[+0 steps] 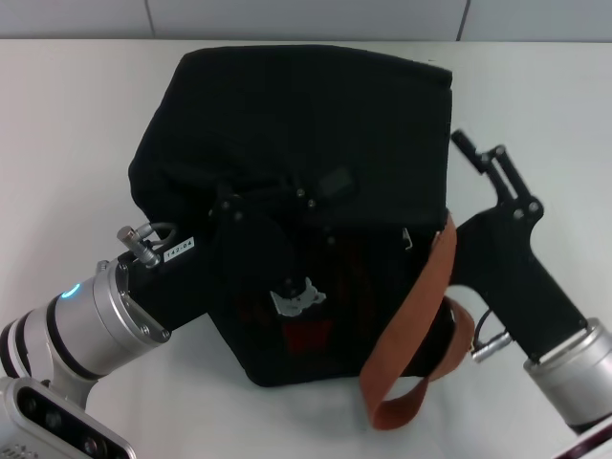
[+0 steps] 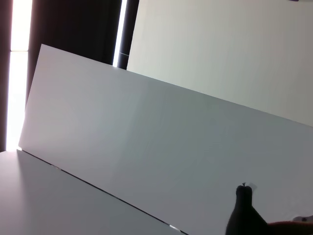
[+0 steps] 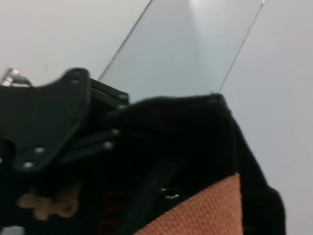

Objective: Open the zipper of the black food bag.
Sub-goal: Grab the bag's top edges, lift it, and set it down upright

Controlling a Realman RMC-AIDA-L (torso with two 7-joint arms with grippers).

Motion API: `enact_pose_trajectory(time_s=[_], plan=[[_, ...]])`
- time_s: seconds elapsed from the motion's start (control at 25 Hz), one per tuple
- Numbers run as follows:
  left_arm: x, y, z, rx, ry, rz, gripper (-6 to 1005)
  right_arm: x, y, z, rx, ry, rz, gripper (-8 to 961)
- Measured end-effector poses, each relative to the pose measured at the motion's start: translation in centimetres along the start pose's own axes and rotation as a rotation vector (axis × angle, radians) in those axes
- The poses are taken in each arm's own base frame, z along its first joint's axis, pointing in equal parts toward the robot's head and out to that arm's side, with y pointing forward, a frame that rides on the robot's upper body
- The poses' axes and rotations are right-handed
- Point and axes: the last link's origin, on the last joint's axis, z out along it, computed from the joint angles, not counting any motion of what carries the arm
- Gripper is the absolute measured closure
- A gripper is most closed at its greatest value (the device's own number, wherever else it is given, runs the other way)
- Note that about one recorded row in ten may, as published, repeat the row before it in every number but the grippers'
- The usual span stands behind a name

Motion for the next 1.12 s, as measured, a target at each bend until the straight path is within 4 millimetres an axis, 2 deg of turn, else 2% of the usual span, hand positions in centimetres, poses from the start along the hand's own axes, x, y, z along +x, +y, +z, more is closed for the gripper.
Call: enact_pose_trajectory(time_s=[0.24,0.32,0.84,1.0,1.12], plan=[[0.0,0.0,0.1,-0.002,0.001,0.001,921,-0.3,0.9,-1.9,-0.036,0.002,0.018,130],[-0.1,0.0,0.1,-0.003,0.001,0.001,922,-0.3,0.9,-2.0,-0.039,0.001,0.018,129],[0.0,0.0,0.5,0.0,0.018,-0.006,922,0.4,0.0,0.8,-0.037,-0.003,-0.013,130],[0.1,0.0,0.5,0.001,0.02,-0.007,922,0.3,0.0,1.2,-0.048,-0.01,-0.016,130],[0.1,0.0,0.5,0.0,0.023,-0.008,922,0.1,0.0,0.7,-0.04,-0.02,-0.003,130]])
